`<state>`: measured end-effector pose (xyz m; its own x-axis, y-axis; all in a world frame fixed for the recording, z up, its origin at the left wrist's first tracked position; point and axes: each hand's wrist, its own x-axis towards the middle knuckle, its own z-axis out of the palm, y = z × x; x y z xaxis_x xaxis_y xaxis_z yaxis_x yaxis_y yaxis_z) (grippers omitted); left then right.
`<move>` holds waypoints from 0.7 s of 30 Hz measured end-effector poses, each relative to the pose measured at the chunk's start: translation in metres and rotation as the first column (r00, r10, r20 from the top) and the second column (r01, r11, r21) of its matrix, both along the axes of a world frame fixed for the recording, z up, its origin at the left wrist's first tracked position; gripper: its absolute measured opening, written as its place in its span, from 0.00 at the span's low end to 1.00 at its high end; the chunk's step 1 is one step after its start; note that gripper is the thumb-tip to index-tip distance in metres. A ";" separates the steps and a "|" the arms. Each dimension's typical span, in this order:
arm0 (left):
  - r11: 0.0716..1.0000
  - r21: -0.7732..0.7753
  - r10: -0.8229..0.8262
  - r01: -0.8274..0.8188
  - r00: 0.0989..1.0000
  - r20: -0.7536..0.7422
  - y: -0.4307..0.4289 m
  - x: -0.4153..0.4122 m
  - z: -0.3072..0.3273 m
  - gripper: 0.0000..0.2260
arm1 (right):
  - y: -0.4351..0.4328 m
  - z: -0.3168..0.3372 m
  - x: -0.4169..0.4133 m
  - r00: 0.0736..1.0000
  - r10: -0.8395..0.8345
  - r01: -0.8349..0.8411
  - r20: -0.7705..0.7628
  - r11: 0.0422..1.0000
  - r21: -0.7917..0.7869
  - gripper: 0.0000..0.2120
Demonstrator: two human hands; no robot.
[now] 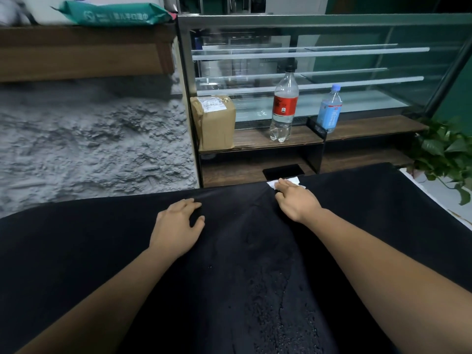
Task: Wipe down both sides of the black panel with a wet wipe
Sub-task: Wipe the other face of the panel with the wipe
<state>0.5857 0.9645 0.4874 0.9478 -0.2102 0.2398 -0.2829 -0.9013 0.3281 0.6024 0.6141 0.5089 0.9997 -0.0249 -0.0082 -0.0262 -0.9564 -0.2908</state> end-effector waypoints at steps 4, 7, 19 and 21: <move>1.000 -0.021 0.013 -0.013 1.000 0.013 -0.001 -0.002 -0.006 0.22 | 0.007 0.001 0.000 0.999 -0.038 0.038 -0.005 0.999 0.015 0.21; 1.000 -0.010 0.019 -0.019 1.000 0.024 -0.004 -0.003 -0.009 0.22 | 0.019 -0.001 0.000 0.998 -0.062 0.062 -0.005 0.998 0.021 0.22; 0.999 0.025 0.034 -0.035 0.999 0.032 -0.005 -0.003 -0.010 0.23 | 0.101 -0.004 0.000 1.000 -0.005 0.006 -0.025 0.999 0.044 0.27; 0.999 0.030 0.038 -0.039 0.999 0.038 -0.006 -0.002 -0.011 0.23 | 0.114 -0.004 -0.003 1.000 0.021 -0.019 -0.023 0.999 0.049 0.27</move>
